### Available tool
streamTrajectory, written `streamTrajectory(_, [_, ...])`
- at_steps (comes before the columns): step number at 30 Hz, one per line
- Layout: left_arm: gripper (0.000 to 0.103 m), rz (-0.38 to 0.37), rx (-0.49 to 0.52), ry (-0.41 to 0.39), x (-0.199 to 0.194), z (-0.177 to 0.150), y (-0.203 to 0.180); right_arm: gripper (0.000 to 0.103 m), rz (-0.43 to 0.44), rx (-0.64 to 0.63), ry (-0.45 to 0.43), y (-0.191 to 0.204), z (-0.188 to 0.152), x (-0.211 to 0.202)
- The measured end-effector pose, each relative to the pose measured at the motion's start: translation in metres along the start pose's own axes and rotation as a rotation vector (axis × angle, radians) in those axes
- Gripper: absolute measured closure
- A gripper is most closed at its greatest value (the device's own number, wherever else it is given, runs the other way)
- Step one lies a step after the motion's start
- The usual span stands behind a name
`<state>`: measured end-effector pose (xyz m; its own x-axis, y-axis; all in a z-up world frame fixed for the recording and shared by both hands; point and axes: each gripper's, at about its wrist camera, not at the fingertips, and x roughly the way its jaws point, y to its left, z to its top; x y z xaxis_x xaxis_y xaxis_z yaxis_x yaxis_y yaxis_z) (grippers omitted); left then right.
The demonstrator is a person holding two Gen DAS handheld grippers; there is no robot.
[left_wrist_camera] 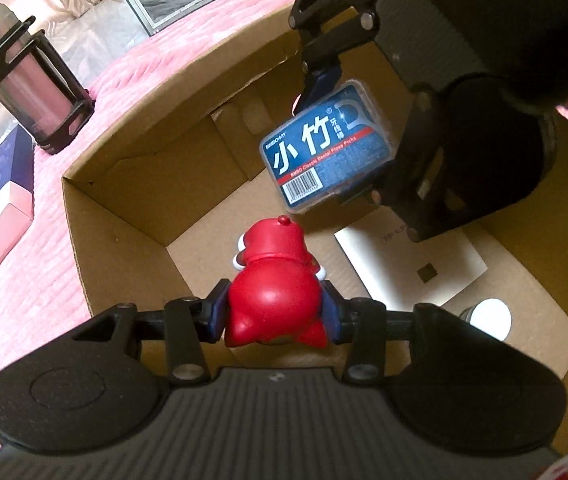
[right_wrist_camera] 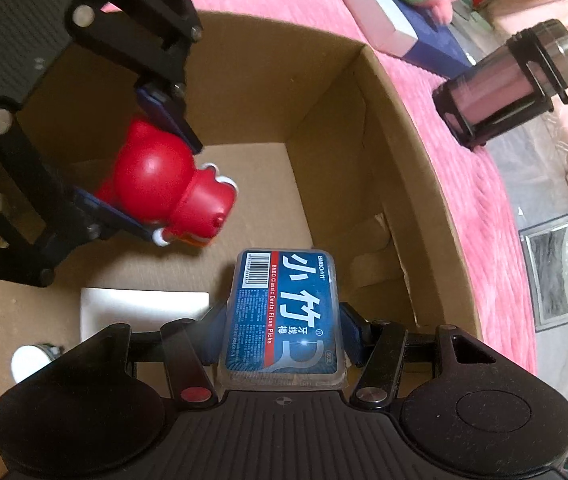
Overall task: Organize rigid objects
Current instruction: 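Carry the red figure and toothpick box with both tools over the cardboard box, then open both tools to drop the figure and toothpick box into the box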
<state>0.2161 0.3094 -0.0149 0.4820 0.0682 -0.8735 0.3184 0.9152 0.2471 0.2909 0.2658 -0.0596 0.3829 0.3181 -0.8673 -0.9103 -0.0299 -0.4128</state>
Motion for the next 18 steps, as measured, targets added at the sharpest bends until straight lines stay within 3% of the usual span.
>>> streamTrajectory(4, [0.062, -0.003, -0.006, -0.003, 0.000, 0.000, 0.001, 0.049, 0.024, 0.016, -0.006, -0.002, 0.000, 0.001])
streamTrajectory(18, [0.061, 0.016, -0.009, 0.024, 0.004, 0.000, 0.000, 0.049, -0.031, 0.134, -0.155, -0.015, -0.010, -0.029])
